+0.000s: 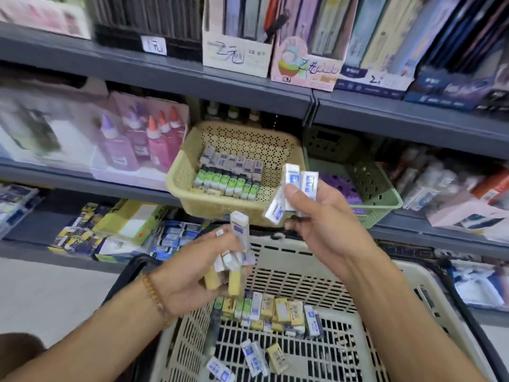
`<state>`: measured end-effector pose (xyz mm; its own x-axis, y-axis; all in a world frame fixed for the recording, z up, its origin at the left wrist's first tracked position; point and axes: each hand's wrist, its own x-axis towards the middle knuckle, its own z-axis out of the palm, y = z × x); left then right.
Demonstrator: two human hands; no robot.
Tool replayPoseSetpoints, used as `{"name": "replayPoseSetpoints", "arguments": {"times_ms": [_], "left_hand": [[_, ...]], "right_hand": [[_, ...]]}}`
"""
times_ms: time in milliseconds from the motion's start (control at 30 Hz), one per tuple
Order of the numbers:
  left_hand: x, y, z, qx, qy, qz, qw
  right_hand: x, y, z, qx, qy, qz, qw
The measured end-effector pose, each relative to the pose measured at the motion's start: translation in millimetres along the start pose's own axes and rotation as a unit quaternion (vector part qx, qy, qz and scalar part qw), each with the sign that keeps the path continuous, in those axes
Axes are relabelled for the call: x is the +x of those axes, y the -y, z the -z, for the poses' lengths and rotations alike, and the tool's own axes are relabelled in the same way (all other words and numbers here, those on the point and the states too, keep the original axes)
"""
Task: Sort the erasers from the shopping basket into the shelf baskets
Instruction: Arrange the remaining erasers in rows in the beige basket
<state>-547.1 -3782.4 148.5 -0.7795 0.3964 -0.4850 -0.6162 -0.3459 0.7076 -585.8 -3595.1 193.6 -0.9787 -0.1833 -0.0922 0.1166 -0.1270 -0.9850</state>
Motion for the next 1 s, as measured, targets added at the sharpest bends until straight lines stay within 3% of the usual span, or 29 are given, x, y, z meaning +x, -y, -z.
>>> {"name": "replayPoseSetpoints", "arguments": {"times_ms": [133, 433, 633, 800, 1000], "left_hand": [[-14.6, -27.5, 15.0, -0.03, 0.047, 0.018, 0.998], [-17.5, -123.8, 76.5, -0.118, 0.034, -0.085, 0.989], [-13.9, -130.9, 97.1, -0.159, 0.045, -0.091, 0.982], [-9.2, -133.2, 99.3, -0.166, 0.026, -0.099, 0.981], [-9.2, -131.0, 96.6, -0.165, 0.012, -0.109, 0.98]], "right_hand": [[43.1, 12.0, -31.1, -0.038, -0.044, -0.01, 0.998], [169.3, -20.0, -65.9, -0.12, -0.138, -0.116, 0.976], [228.6, -33.3, -75.5, -0.263, -0.126, -0.135, 0.947], [234.8, -38.4, -70.0, -0.245, -0.119, -0.156, 0.949], [226.9, -33.8, -61.8, -0.424, -0.098, -0.164, 0.885]]}}
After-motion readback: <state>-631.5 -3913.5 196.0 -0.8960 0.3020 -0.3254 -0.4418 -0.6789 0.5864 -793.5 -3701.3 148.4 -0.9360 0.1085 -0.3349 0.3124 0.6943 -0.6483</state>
